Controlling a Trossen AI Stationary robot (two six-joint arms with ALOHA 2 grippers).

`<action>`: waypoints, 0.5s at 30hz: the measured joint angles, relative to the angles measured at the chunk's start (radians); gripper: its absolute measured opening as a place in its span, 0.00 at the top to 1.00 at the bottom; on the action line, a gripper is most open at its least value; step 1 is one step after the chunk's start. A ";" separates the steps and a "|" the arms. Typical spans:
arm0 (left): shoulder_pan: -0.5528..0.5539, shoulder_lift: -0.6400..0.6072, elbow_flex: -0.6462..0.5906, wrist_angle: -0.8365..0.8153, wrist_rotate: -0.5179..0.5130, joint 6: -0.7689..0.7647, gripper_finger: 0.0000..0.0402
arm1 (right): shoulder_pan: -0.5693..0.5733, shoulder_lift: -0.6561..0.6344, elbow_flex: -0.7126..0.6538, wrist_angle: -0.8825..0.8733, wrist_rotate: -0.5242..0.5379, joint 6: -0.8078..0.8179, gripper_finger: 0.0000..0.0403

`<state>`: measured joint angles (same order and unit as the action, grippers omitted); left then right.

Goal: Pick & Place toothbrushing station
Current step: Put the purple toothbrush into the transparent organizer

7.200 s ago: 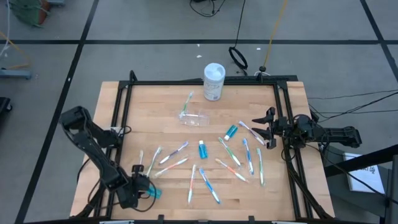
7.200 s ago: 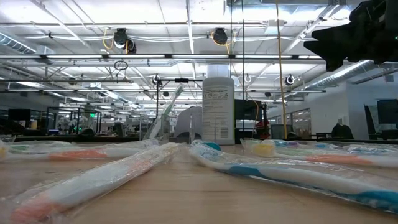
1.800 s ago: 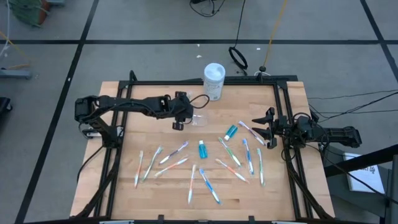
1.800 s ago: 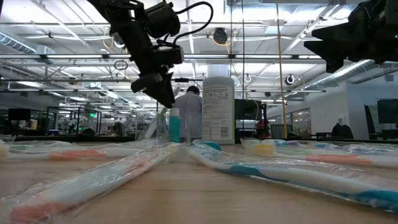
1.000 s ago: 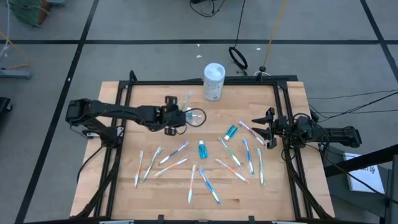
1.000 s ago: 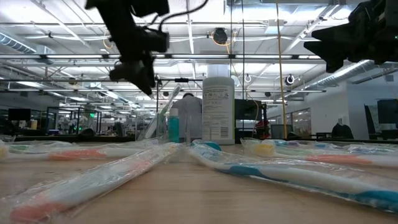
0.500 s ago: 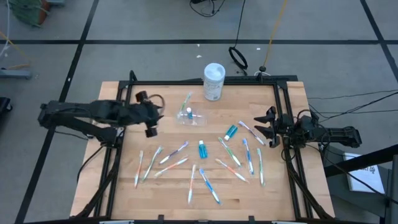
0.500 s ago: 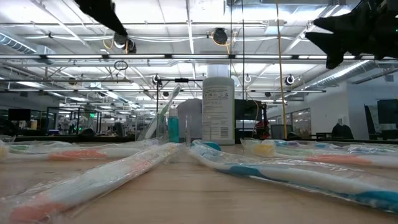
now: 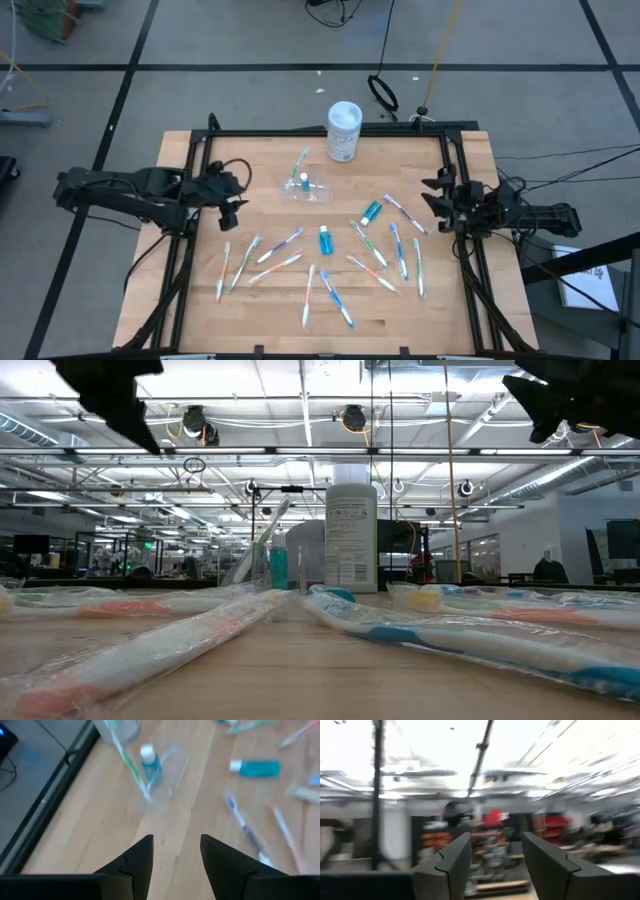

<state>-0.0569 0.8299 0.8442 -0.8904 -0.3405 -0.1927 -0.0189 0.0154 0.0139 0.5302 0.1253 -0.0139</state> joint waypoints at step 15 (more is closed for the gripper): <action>0.012 -0.035 -0.038 0.242 -0.009 0.236 0.58 | -0.012 0.037 0.000 0.155 0.566 -0.285 0.58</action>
<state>-0.0452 0.7952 0.8062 -0.6481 -0.3495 0.0431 -0.0310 0.0521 0.0139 0.6856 0.6908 -0.2986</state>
